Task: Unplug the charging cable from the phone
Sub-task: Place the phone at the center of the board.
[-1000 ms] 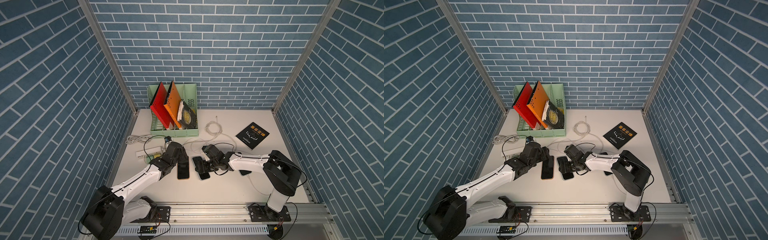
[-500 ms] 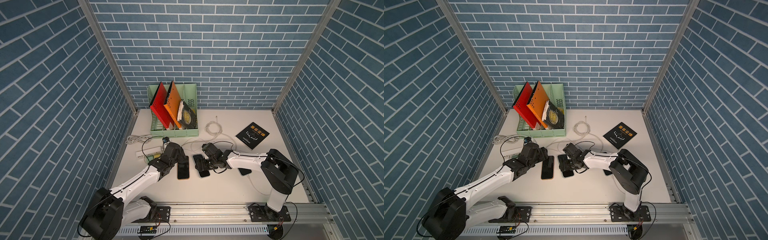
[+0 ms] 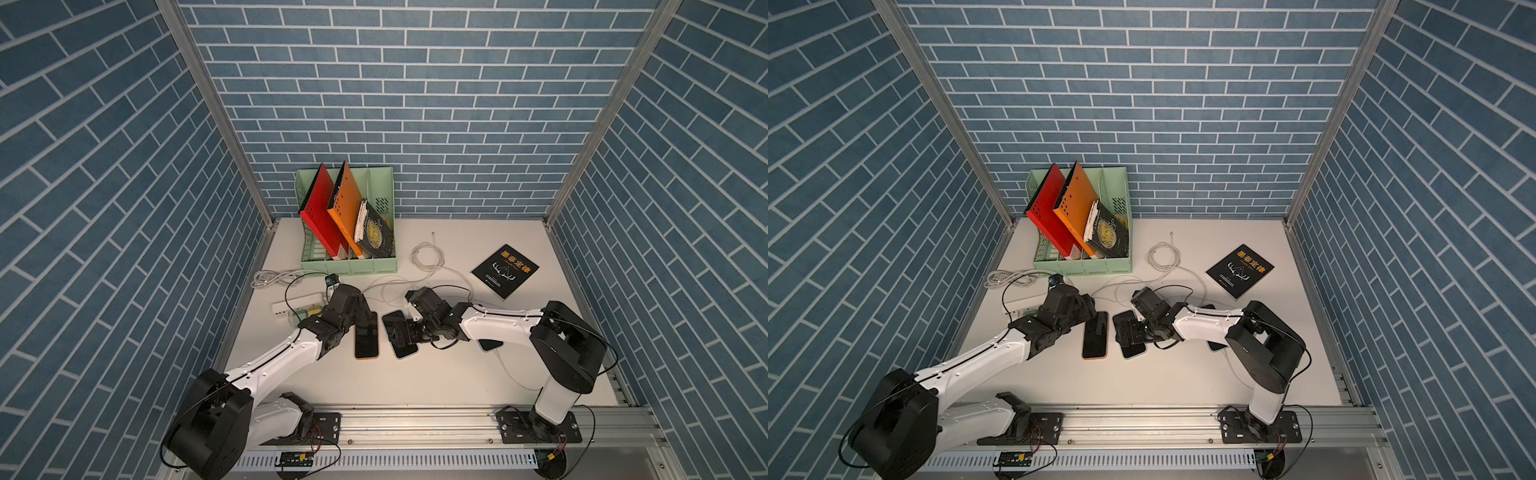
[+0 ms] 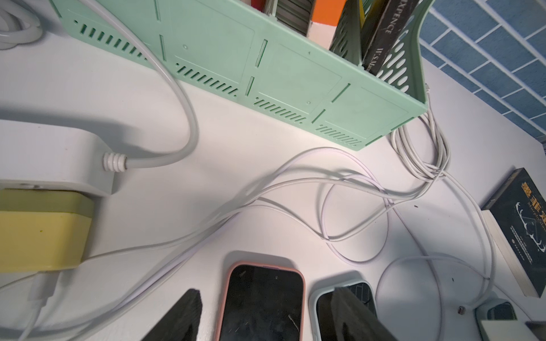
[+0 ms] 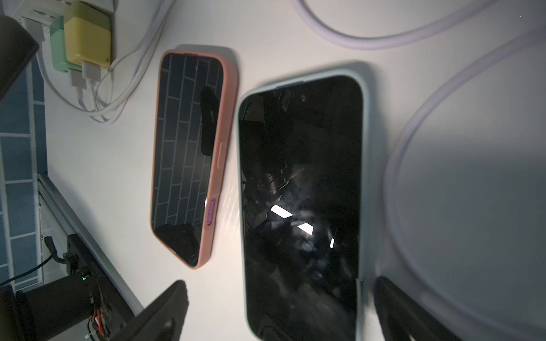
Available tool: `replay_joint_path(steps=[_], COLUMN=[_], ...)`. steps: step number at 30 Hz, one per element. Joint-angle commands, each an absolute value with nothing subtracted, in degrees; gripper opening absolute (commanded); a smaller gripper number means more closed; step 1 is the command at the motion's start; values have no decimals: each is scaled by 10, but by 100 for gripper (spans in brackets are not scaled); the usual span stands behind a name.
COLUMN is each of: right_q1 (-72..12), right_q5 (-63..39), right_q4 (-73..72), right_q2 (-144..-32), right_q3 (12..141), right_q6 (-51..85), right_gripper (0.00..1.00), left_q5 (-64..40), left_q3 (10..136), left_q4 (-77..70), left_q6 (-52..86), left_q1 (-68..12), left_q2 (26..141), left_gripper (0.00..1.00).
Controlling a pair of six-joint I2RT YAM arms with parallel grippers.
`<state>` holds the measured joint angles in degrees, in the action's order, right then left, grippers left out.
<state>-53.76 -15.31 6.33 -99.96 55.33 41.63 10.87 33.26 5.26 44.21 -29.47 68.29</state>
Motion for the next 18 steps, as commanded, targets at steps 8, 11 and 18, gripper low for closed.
replay_joint_path(steps=[8,11,18], right_q1=[-503,-500,-439], right_q5=[-159,-154,-152], right_q4=[93,94,60], right_q2=[-998,-998,-1033], right_q3=[541,540,550], right_q6=[390,388,375], right_gripper=[94,94,94], left_q5=[111,112,102], left_q3=[338,336,339], left_q4=[53,51,43], left_q6=[442,443,448], left_q1=[-288,-287,-287], left_q2=[693,693,705], left_gripper=[74,74,73])
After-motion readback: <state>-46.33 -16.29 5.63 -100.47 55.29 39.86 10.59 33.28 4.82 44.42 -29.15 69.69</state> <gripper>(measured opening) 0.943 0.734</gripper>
